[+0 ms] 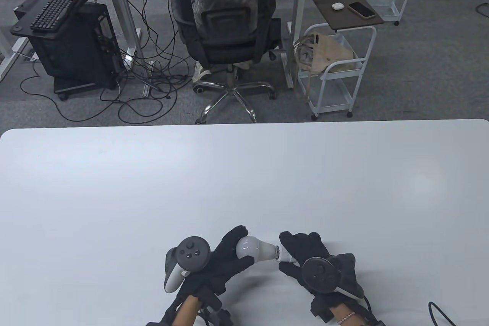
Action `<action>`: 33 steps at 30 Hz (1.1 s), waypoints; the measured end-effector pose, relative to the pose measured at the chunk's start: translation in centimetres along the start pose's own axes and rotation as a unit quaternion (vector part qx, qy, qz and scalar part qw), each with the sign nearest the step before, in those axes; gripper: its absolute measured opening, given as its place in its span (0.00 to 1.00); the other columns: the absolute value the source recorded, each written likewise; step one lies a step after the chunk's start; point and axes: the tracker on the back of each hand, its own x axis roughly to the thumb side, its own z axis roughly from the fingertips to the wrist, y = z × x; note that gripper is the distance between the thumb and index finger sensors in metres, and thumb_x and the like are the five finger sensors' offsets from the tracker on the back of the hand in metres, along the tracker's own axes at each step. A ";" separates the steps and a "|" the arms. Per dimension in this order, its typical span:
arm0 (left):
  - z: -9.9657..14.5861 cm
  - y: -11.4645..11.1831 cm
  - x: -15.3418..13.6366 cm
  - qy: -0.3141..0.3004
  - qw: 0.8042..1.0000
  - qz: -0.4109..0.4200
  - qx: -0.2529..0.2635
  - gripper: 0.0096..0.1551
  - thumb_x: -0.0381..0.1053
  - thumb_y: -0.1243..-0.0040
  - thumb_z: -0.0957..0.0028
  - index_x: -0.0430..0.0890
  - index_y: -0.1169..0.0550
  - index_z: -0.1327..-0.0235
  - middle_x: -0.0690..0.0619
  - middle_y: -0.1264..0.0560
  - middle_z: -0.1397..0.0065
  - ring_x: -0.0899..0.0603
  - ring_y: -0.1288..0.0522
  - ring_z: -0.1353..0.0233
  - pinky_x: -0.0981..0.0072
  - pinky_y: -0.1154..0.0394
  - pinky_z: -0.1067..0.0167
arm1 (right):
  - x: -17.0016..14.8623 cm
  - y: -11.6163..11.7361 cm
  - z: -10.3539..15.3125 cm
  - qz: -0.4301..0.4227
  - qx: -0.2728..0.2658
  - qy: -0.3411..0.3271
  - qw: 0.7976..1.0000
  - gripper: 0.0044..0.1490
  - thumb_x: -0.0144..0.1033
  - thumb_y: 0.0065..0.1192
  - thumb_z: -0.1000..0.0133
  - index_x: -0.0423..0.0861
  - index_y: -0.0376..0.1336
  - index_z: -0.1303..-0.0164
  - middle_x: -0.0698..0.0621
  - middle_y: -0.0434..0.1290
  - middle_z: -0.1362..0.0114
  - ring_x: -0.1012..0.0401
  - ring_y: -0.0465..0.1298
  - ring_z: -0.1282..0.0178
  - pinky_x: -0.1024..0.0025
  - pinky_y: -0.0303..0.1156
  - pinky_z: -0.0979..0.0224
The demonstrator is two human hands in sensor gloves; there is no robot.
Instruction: Unscrew light bulb from socket
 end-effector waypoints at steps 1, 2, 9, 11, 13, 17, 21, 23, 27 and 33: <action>0.0 -0.1 0.1 -0.004 1.000 0.001 -0.007 0.52 0.67 0.44 0.37 0.61 0.61 0.15 0.39 0.50 0.09 0.40 0.37 0.14 0.54 0.34 0.19 | 0.0 0.0 0.0 -0.001 0.000 0.000 1.000 0.44 0.48 0.70 0.44 0.44 0.58 0.20 0.40 0.72 0.27 0.43 0.70 0.25 0.44 0.59 0.22; 0.0 -0.2 0.2 -0.006 1.000 -0.001 -0.009 0.54 0.66 0.43 0.37 0.64 0.65 0.18 0.40 0.56 0.08 0.39 0.40 0.13 0.54 0.35 0.18 | 0.1 0.0 0.0 -0.003 0.002 -0.001 1.000 0.44 0.48 0.70 0.44 0.44 0.58 0.20 0.40 0.71 0.27 0.43 0.70 0.25 0.44 0.58 0.22; 0.0 0.1 0.5 -0.016 1.000 -0.019 -0.007 0.48 0.59 0.38 0.37 0.66 0.56 0.17 0.51 0.52 0.07 0.41 0.39 0.13 0.57 0.33 0.18 | 0.3 0.4 -0.1 -0.001 0.009 -0.007 1.000 0.44 0.48 0.70 0.44 0.44 0.58 0.20 0.40 0.72 0.27 0.43 0.70 0.25 0.44 0.59 0.22; 0.0 0.2 0.4 -0.013 1.000 -0.022 0.002 0.46 0.60 0.39 0.37 0.65 0.54 0.17 0.50 0.50 0.07 0.41 0.36 0.14 0.58 0.32 0.20 | 0.3 0.4 0.0 -0.003 0.009 -0.008 1.000 0.44 0.48 0.70 0.44 0.44 0.58 0.20 0.40 0.72 0.27 0.44 0.70 0.25 0.44 0.59 0.22; 0.0 0.3 0.1 -0.007 1.000 -0.015 0.011 0.45 0.64 0.42 0.37 0.63 0.53 0.15 0.46 0.47 0.08 0.40 0.32 0.17 0.59 0.30 0.22 | 0.4 0.3 0.0 -0.002 0.002 -0.010 1.000 0.44 0.48 0.70 0.44 0.44 0.58 0.20 0.40 0.72 0.27 0.44 0.70 0.25 0.44 0.59 0.22; 0.1 0.4 0.0 -0.001 1.000 -0.005 0.012 0.44 0.70 0.48 0.37 0.61 0.51 0.13 0.39 0.41 0.13 0.43 0.27 0.23 0.60 0.27 0.27 | 0.6 0.2 0.0 -0.003 -0.002 -0.015 1.000 0.44 0.48 0.70 0.44 0.43 0.58 0.20 0.40 0.71 0.27 0.44 0.70 0.25 0.44 0.59 0.22; 0.1 0.2 0.0 0.002 1.000 0.007 -0.015 0.49 0.68 0.46 0.37 0.58 0.56 0.12 0.36 0.46 0.11 0.39 0.33 0.17 0.56 0.30 0.22 | 0.5 0.3 -0.1 -0.001 0.001 -0.012 1.000 0.44 0.48 0.70 0.44 0.43 0.58 0.20 0.40 0.72 0.27 0.43 0.70 0.25 0.44 0.59 0.22; 0.1 0.0 0.3 -0.005 1.000 0.001 -0.026 0.56 0.66 0.41 0.38 0.66 0.67 0.20 0.39 0.65 0.09 0.34 0.42 0.13 0.52 0.35 0.18 | 0.3 0.4 -0.1 -0.005 0.005 -0.008 1.000 0.44 0.48 0.70 0.44 0.43 0.58 0.20 0.40 0.71 0.27 0.43 0.70 0.25 0.44 0.59 0.22; 0.1 0.1 0.7 -0.008 0.998 -0.047 -0.033 0.57 0.61 0.39 0.37 0.66 0.68 0.22 0.43 0.68 0.10 0.34 0.46 0.12 0.52 0.37 0.16 | 0.3 0.4 -0.1 -0.007 0.003 -0.006 1.000 0.44 0.48 0.70 0.44 0.43 0.58 0.20 0.40 0.71 0.27 0.43 0.70 0.25 0.44 0.59 0.22; 0.1 0.1 0.8 -0.006 0.997 -0.074 -0.014 0.49 0.55 0.37 0.36 0.67 0.58 0.19 0.52 0.54 0.07 0.41 0.40 0.12 0.57 0.33 0.18 | 0.2 0.6 -0.1 -0.006 0.003 -0.007 1.000 0.44 0.48 0.70 0.44 0.44 0.58 0.20 0.40 0.71 0.27 0.43 0.70 0.25 0.44 0.59 0.22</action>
